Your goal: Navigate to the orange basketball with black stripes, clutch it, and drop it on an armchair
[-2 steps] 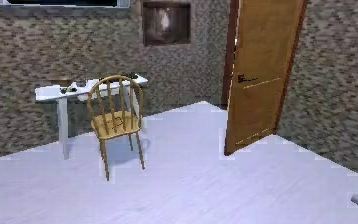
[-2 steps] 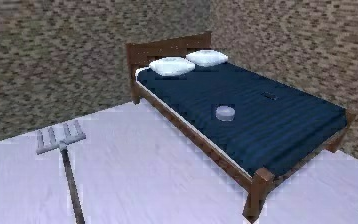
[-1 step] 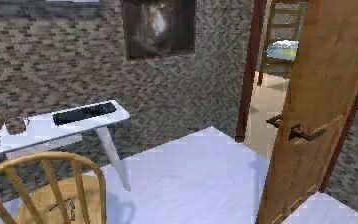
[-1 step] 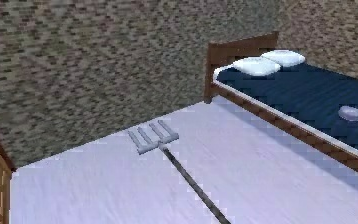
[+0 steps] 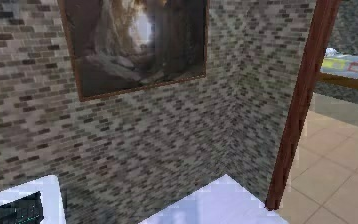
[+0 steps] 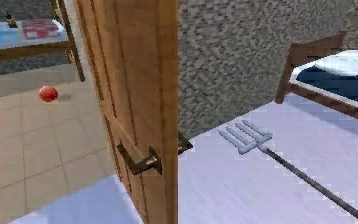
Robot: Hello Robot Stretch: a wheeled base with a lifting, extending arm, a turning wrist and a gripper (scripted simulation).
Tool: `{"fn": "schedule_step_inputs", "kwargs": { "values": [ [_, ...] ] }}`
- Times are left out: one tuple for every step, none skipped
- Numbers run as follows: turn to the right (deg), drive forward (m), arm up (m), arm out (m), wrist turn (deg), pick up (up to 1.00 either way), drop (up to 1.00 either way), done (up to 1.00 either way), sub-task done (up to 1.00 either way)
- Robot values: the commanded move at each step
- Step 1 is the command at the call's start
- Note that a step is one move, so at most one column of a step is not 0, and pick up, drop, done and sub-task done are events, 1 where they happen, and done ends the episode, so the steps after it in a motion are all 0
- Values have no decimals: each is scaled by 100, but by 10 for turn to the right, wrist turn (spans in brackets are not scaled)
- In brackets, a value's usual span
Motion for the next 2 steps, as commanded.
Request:
{"fn": "schedule_step_inputs", "kwargs": {
  "values": [
    [120,0,0,0,0,0,0,0,0],
    [0,25,0,0,0,0,0,0,0]
  ]
}}
